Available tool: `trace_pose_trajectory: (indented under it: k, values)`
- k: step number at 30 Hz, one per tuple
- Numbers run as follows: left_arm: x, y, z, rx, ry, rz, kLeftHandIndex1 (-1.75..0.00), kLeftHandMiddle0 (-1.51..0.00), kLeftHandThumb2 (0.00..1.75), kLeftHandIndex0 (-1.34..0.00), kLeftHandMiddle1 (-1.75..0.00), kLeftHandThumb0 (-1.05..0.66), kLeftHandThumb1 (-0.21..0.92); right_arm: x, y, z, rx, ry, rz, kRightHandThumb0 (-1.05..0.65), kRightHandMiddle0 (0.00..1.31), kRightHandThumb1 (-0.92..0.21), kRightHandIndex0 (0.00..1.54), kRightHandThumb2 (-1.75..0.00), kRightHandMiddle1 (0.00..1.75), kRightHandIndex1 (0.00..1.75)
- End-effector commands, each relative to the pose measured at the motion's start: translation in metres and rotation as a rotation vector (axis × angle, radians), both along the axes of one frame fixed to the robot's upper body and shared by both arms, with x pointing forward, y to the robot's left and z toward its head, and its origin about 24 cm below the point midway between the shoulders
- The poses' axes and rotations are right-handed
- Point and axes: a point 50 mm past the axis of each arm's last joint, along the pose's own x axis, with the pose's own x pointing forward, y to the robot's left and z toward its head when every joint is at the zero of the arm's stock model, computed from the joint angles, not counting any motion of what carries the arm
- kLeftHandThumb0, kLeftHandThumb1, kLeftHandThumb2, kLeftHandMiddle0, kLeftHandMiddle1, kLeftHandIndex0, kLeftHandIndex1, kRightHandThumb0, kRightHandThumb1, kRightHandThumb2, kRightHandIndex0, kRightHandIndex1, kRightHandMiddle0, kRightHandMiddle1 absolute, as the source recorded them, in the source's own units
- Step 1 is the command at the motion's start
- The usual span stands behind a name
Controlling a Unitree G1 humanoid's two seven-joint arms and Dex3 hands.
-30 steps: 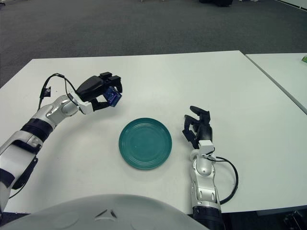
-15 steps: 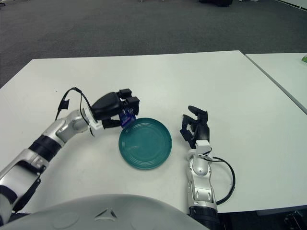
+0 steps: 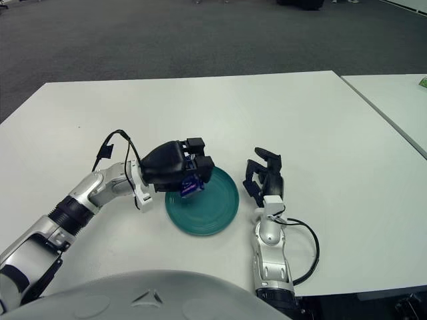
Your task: Put the gum into the plate.
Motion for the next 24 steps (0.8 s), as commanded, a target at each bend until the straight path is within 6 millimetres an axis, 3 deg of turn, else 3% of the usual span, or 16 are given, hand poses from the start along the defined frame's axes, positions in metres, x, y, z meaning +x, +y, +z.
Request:
trace_pose_trajectory:
  k: [1, 15, 19, 21, 24]
  values:
    - [-0.002, 0.003, 0.002, 0.044, -0.045, -0.016, -1.75, -0.9, 1.65, -0.62, -1.62, 0.0, -0.01, -0.011, 0.006, -0.019, 0.029, 0.113, -0.001, -0.62, 0.0, -0.92, 0.35, -0.74, 1.08, 0.7]
    - [-0.009, 0.001, -0.011, 0.035, -0.059, -0.032, -1.75, -0.85, 1.58, -0.58, -1.61, 0.0, 0.05, -0.009, 0.015, -0.02, 0.039, 0.119, 0.001, -0.62, 0.0, -0.92, 0.31, -0.79, 1.09, 0.74]
    - [-0.008, 0.001, -0.012, 0.023, -0.046, -0.027, -1.75, -0.8, 1.58, -0.57, -1.69, 0.0, 0.08, -0.009, 0.016, -0.02, 0.045, 0.118, -0.002, -0.61, 0.0, -0.92, 0.31, -0.8, 1.09, 0.74]
    - [-0.007, 0.001, -0.012, 0.028, -0.043, -0.027, -1.66, -0.76, 1.5, -0.57, -1.72, 0.0, 0.13, -0.008, 0.016, -0.021, 0.047, 0.119, -0.003, -0.61, 0.0, -0.92, 0.31, -0.8, 1.09, 0.74]
    - [-0.005, 0.001, -0.012, 0.056, -0.054, -0.028, -1.63, -0.63, 1.29, -0.45, -1.74, -0.01, 0.31, -0.008, 0.016, -0.021, 0.048, 0.122, -0.002, -0.6, 0.0, -0.92, 0.31, -0.8, 1.09, 0.75]
